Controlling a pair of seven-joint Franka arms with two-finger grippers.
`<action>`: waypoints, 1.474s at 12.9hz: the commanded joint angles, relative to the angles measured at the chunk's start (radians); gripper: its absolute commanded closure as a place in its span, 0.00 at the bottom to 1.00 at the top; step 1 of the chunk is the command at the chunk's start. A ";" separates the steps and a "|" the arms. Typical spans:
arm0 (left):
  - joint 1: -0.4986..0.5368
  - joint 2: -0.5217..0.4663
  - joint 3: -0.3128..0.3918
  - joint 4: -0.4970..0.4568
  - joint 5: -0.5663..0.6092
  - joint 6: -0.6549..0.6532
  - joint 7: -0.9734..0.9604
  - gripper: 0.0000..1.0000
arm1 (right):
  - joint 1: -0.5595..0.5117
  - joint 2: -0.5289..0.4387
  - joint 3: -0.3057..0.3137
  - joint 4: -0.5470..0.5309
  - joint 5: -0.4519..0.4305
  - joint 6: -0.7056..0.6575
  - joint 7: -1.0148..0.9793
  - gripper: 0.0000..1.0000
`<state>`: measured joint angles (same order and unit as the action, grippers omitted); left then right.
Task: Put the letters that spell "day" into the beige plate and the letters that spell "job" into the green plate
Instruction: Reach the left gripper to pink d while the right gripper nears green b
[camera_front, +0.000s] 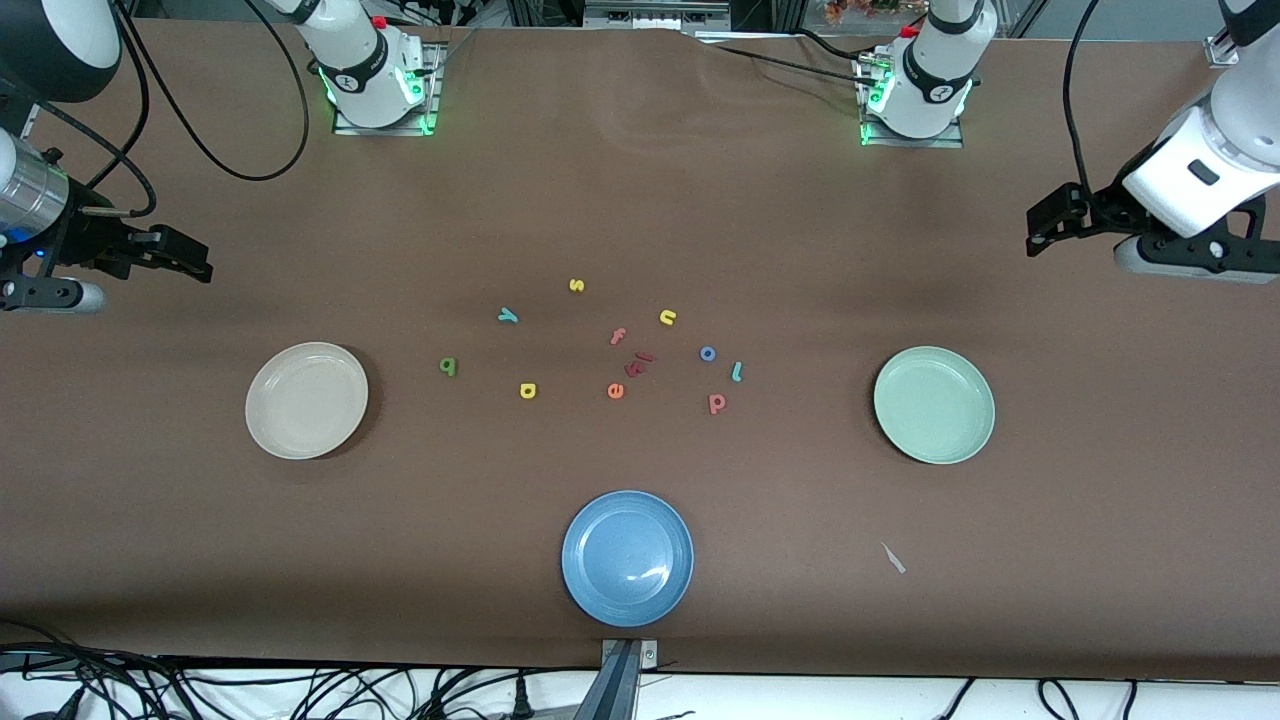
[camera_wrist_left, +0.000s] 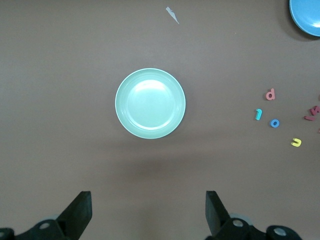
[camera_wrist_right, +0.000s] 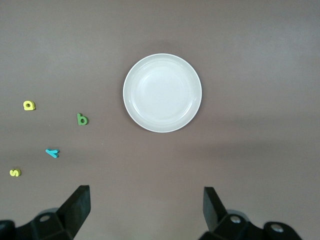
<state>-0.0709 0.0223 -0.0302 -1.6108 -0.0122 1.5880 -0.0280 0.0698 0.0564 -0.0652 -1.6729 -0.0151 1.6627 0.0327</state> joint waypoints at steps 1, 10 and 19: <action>-0.038 0.111 0.000 0.116 0.012 -0.006 0.006 0.00 | -0.001 -0.003 0.001 -0.004 0.000 0.002 0.012 0.00; -0.245 0.333 -0.014 0.123 0.005 0.004 -0.106 0.00 | 0.057 0.051 0.033 -0.010 0.003 0.025 0.015 0.00; -0.402 0.629 -0.014 0.137 0.003 0.485 -0.489 0.00 | 0.220 0.250 0.093 -0.008 0.011 0.236 0.067 0.00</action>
<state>-0.4500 0.5848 -0.0535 -1.5168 -0.0123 2.0056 -0.4995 0.2915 0.2782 -0.0032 -1.6813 -0.0123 1.8583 0.0905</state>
